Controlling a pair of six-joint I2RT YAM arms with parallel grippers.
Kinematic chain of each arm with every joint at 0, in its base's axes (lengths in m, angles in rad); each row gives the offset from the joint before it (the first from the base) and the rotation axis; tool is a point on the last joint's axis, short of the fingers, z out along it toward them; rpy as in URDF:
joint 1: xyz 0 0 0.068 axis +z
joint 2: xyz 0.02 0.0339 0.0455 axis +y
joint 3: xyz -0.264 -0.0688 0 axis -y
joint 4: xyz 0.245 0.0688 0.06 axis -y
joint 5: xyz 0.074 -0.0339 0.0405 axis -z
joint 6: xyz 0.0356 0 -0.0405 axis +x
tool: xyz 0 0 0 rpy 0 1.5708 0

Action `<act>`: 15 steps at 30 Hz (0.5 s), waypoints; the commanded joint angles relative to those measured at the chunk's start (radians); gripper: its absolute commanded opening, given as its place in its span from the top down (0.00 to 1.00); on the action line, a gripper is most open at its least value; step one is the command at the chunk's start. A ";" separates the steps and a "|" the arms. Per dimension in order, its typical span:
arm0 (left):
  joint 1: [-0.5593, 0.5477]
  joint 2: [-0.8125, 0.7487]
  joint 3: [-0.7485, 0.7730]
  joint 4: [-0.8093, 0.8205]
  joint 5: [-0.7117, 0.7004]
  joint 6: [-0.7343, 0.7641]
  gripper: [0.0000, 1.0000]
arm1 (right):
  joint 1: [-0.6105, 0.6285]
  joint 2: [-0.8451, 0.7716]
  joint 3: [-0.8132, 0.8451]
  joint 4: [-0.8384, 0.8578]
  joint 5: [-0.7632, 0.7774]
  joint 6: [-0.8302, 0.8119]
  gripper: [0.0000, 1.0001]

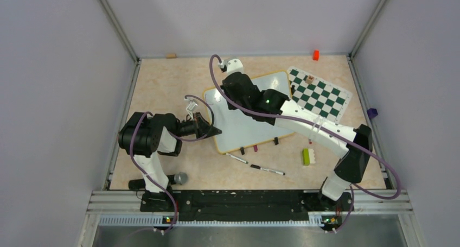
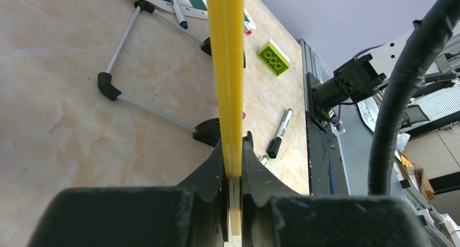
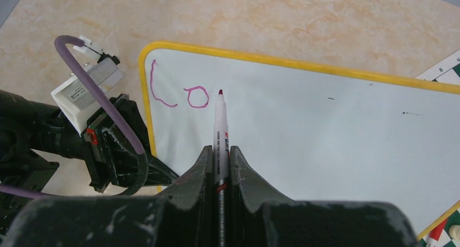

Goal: Write a sentence on the whiteboard

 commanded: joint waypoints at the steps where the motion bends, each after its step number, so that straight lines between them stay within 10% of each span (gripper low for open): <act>1: -0.015 0.018 0.013 0.101 0.035 0.050 1.00 | -0.004 -0.010 0.004 0.028 0.017 -0.014 1.00; 15: -0.016 0.020 0.015 0.100 0.036 0.047 1.00 | -0.004 0.022 0.012 0.028 -0.005 -0.023 1.00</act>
